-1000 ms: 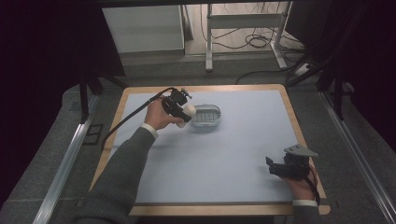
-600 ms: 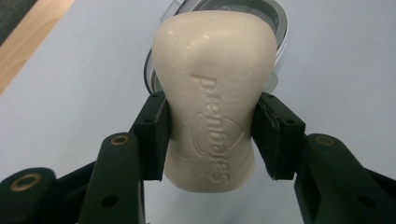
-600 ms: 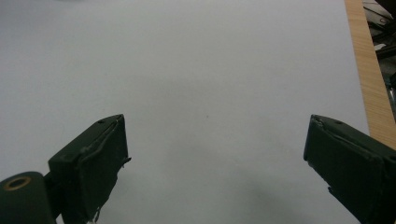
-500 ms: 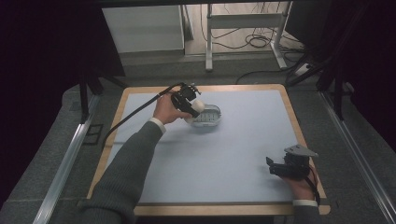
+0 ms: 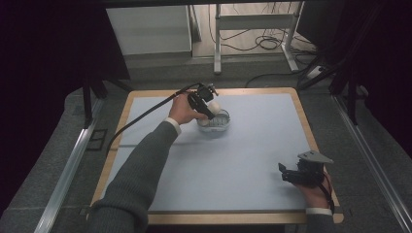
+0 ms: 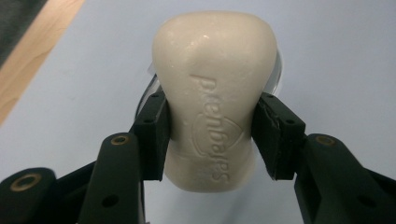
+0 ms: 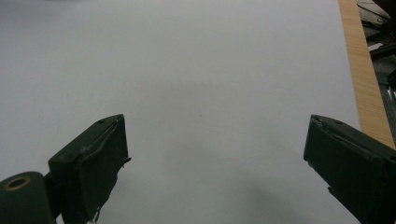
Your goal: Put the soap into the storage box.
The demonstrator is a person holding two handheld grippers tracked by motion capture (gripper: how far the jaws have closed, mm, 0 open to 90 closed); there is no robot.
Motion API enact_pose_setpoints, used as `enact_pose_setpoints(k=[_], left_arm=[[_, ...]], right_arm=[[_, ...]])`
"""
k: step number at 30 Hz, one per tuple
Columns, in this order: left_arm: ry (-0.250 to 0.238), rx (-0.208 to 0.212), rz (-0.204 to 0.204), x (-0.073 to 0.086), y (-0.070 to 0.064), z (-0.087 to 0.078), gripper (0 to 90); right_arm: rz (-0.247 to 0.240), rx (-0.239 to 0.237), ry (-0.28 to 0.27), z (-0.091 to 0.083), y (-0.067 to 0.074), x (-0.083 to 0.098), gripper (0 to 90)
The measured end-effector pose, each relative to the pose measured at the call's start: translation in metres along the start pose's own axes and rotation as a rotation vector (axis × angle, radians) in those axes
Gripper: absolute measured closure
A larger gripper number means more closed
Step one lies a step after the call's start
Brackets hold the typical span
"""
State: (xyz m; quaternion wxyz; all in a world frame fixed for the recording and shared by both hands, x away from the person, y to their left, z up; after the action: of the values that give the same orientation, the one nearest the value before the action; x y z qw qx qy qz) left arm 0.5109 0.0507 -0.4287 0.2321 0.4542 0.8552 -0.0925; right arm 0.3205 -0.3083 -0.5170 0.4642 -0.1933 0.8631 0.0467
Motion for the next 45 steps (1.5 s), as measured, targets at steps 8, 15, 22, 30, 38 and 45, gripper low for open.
enact_pose_setpoints(k=[8, 15, 22, 30, 38, 45], left_arm=[[0.034, -0.016, 0.049, 0.0, -0.003, 0.021, 50.1], [0.049, -0.011, 0.057, 0.002, -0.007, 0.035, 49.9], [-0.002, -0.012, 0.035, 0.003, -0.01, 0.032, 44.9], [-0.094, -0.047, 0.02, 0.008, -0.007, 0.013, 37.6], [-0.151, -0.05, -0.005, 0.021, -0.009, -0.008, 35.1], [-0.182, -0.028, -0.054, 0.044, -0.012, -0.022, 31.6]], right_arm=[[0.002, 0.004, 0.002, 0.0, -0.001, 0.001, 6.0], [0.001, 0.008, 0.006, 0.001, -0.002, 0.002, 6.0], [0.006, 0.01, 0.006, 0.0, -0.004, 0.002, 6.0], [0.003, 0.008, 0.008, 0.0, -0.003, 0.002, 6.0], [0.004, 0.011, 0.008, -0.001, -0.002, 0.002, 6.0], [-0.002, 0.006, 0.008, -0.001, -0.001, 0.002, 6.0]])
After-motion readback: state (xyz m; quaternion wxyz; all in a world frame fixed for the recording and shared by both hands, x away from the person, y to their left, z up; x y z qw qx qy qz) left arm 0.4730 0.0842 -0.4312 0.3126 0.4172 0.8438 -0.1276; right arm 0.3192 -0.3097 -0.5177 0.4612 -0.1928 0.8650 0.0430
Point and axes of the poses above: each handheld gripper's, and its own axes: z roughly forward along the jaws, x roughly out of its underside, y roughly to its left, the point moved 1 cm from there along z, roughly forward along the jaws, and after that the axes turned 2 degrees about -y, right-handed, at the moved point
